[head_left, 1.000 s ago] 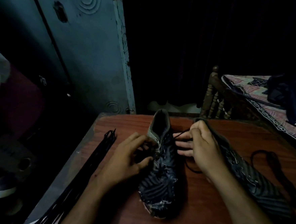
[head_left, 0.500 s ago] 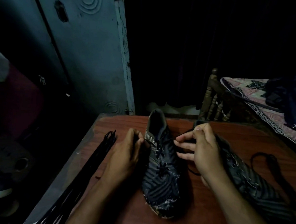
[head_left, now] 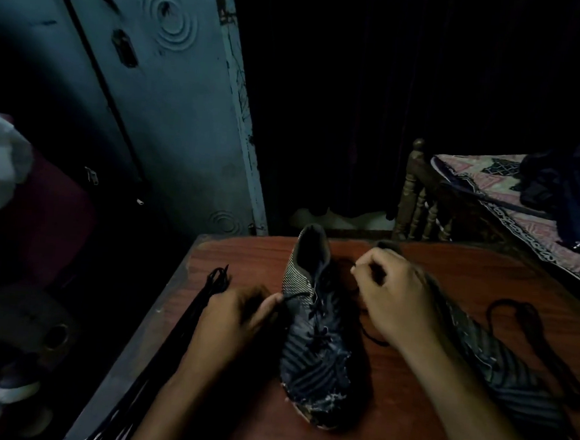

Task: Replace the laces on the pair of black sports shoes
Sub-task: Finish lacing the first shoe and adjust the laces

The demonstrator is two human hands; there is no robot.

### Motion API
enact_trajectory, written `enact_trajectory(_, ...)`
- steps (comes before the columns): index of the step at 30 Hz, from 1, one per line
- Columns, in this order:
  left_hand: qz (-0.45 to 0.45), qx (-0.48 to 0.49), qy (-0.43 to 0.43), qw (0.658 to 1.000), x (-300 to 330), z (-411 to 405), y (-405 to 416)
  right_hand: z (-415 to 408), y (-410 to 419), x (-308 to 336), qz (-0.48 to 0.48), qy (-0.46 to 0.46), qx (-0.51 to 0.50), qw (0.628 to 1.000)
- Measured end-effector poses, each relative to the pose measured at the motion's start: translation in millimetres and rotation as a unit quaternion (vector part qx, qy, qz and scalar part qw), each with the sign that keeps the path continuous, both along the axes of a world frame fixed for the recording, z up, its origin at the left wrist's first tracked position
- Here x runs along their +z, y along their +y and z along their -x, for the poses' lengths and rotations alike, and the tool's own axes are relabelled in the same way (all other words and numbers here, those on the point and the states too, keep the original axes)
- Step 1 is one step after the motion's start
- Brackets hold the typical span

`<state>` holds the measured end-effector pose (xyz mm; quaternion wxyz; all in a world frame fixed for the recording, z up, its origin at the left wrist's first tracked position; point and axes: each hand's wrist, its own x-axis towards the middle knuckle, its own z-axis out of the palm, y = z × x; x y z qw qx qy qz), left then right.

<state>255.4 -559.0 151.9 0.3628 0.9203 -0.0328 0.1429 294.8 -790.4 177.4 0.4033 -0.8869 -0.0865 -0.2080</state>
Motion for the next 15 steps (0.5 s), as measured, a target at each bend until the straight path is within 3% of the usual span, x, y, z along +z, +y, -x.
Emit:
enact_trajectory(4,0.175,-0.019,0.097,0.980,23,33,5,1,3,2,0.032,-0.075,-0.018,0.997)
enact_trajectory(9,0.228,-0.043,0.147,0.961,64,71,12,1,0,5,0.039,-0.149,-0.024,0.988)
enact_trajectory(15,0.241,-0.082,0.139,0.957,114,93,-3,20,25,-5,0.048,-0.187,0.192,0.962)
